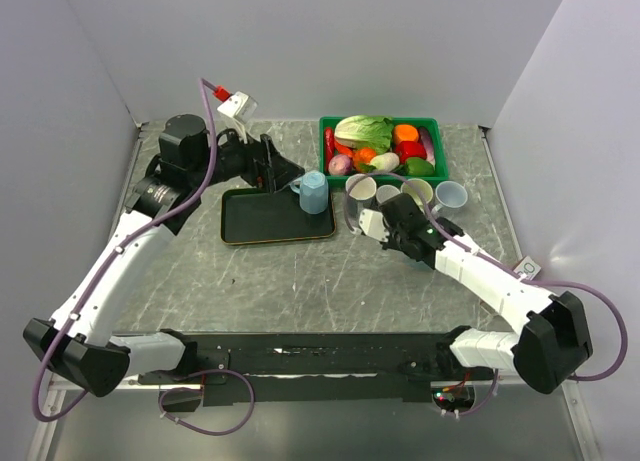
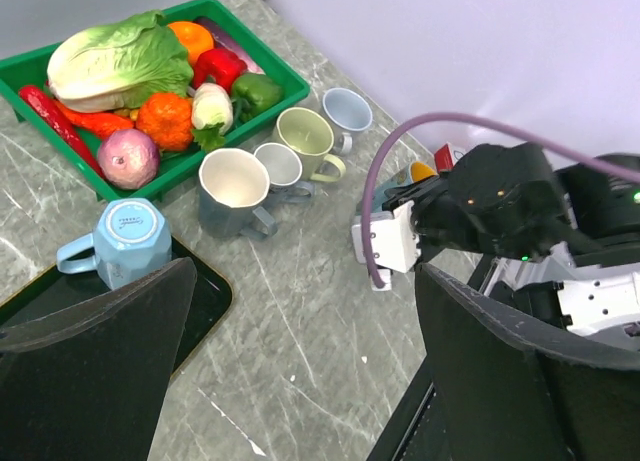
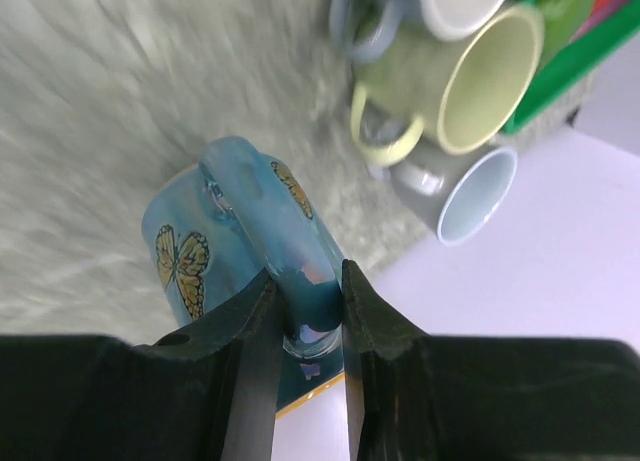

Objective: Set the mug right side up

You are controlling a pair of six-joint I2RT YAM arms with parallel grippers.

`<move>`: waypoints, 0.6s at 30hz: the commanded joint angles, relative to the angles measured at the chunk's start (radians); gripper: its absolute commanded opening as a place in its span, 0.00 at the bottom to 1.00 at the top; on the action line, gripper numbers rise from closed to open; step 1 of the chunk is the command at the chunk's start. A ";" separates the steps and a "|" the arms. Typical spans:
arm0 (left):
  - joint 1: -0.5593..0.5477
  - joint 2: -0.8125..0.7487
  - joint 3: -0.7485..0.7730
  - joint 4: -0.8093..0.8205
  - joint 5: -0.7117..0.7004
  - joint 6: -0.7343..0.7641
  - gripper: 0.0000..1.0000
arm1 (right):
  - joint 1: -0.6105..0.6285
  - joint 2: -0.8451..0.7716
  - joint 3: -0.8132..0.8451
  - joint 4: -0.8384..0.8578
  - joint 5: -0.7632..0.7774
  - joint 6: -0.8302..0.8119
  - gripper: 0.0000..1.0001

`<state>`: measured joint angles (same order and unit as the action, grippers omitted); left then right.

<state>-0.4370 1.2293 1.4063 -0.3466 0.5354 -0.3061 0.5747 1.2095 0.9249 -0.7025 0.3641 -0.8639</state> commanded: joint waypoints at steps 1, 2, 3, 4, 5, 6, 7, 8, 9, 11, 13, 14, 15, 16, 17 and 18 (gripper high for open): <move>0.007 0.009 -0.018 0.070 -0.025 -0.044 0.96 | -0.065 -0.064 -0.072 0.248 0.174 -0.188 0.00; 0.009 0.007 -0.026 0.090 -0.014 -0.050 0.96 | -0.078 -0.073 -0.092 0.268 0.179 -0.236 0.00; 0.009 0.007 -0.032 0.101 -0.006 -0.059 0.96 | -0.107 -0.073 -0.112 0.322 0.194 -0.262 0.00; 0.012 0.007 -0.039 0.110 0.000 -0.064 0.96 | -0.122 -0.073 -0.147 0.351 0.197 -0.286 0.00; 0.012 0.009 -0.044 0.129 0.014 -0.070 0.96 | -0.134 -0.076 -0.156 0.374 0.200 -0.329 0.00; 0.014 0.009 -0.046 0.135 0.020 -0.077 0.96 | -0.150 -0.073 -0.161 0.392 0.190 -0.345 0.00; 0.014 0.010 -0.049 0.141 0.024 -0.080 0.96 | -0.179 -0.071 -0.162 0.408 0.187 -0.359 0.00; 0.015 0.012 -0.050 0.153 0.026 -0.082 0.96 | -0.197 -0.065 -0.164 0.420 0.181 -0.386 0.00; 0.014 0.012 -0.050 0.155 0.025 -0.085 0.96 | -0.213 -0.059 -0.156 0.411 0.167 -0.395 0.00; 0.017 0.012 -0.043 0.153 0.025 -0.084 0.96 | -0.266 -0.054 -0.156 0.397 0.138 -0.431 0.00; 0.018 0.013 -0.038 0.140 0.015 -0.082 0.96 | -0.314 -0.056 -0.158 0.403 0.115 -0.492 0.00; 0.020 0.010 -0.040 0.139 0.012 -0.082 0.96 | -0.328 -0.051 -0.156 0.412 0.111 -0.507 0.00; 0.020 0.007 -0.043 0.136 0.011 -0.082 0.96 | -0.344 -0.047 -0.143 0.413 0.101 -0.520 0.00; 0.023 0.006 -0.046 0.135 0.008 -0.082 0.96 | -0.358 -0.032 -0.133 0.413 0.092 -0.524 0.00; 0.024 0.001 -0.049 0.136 0.008 -0.082 0.96 | -0.380 -0.022 -0.127 0.416 0.073 -0.523 0.00; 0.026 -0.001 -0.052 0.139 0.009 -0.082 0.96 | -0.386 -0.013 -0.123 0.419 0.067 -0.526 0.00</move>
<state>-0.4206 1.2476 1.3567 -0.2508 0.5365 -0.3798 0.2317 1.1923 0.7437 -0.3836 0.4232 -1.2861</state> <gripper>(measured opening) 0.964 0.314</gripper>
